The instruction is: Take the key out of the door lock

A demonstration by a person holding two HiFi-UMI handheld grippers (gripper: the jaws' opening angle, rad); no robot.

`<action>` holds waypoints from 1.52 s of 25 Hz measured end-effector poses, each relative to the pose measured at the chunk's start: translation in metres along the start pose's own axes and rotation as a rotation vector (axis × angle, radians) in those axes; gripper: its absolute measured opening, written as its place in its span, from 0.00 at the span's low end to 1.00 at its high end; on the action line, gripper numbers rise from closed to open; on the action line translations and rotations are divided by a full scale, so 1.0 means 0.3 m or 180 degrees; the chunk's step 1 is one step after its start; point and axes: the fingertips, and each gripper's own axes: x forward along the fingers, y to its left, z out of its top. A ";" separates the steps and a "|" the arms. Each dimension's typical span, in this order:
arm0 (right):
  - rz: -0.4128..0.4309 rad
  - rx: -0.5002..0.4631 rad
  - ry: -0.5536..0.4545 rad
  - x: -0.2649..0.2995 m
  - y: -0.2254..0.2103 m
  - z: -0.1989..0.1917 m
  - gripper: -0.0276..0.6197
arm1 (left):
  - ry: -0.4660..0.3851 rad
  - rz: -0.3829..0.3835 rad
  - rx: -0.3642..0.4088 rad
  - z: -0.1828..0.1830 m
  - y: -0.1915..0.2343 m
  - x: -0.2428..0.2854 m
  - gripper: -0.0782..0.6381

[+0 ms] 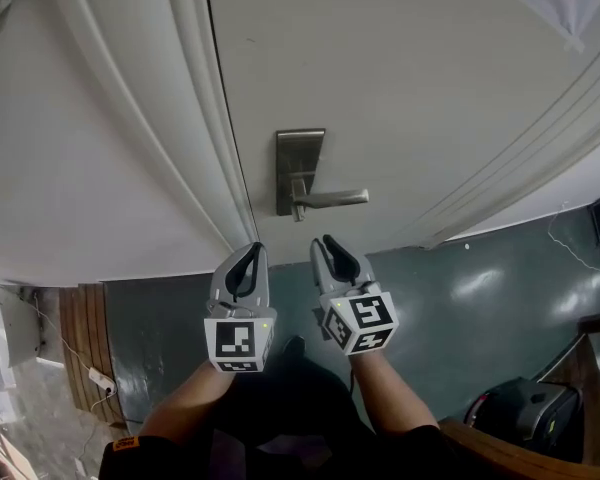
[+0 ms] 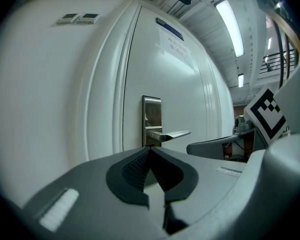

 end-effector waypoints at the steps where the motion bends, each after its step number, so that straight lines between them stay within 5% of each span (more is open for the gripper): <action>1: 0.0033 0.0085 0.0028 0.019 0.000 -0.008 0.13 | 0.0011 0.0014 0.0010 -0.007 0.014 0.007 0.13; 22: 0.0532 0.2195 0.0317 0.269 -0.052 -0.134 0.20 | 0.0270 -0.0035 0.0149 -0.104 0.113 0.088 0.13; 38: 0.0983 0.2880 0.0272 0.324 -0.043 -0.116 0.11 | 0.0406 -0.0029 0.0180 -0.155 0.083 0.100 0.13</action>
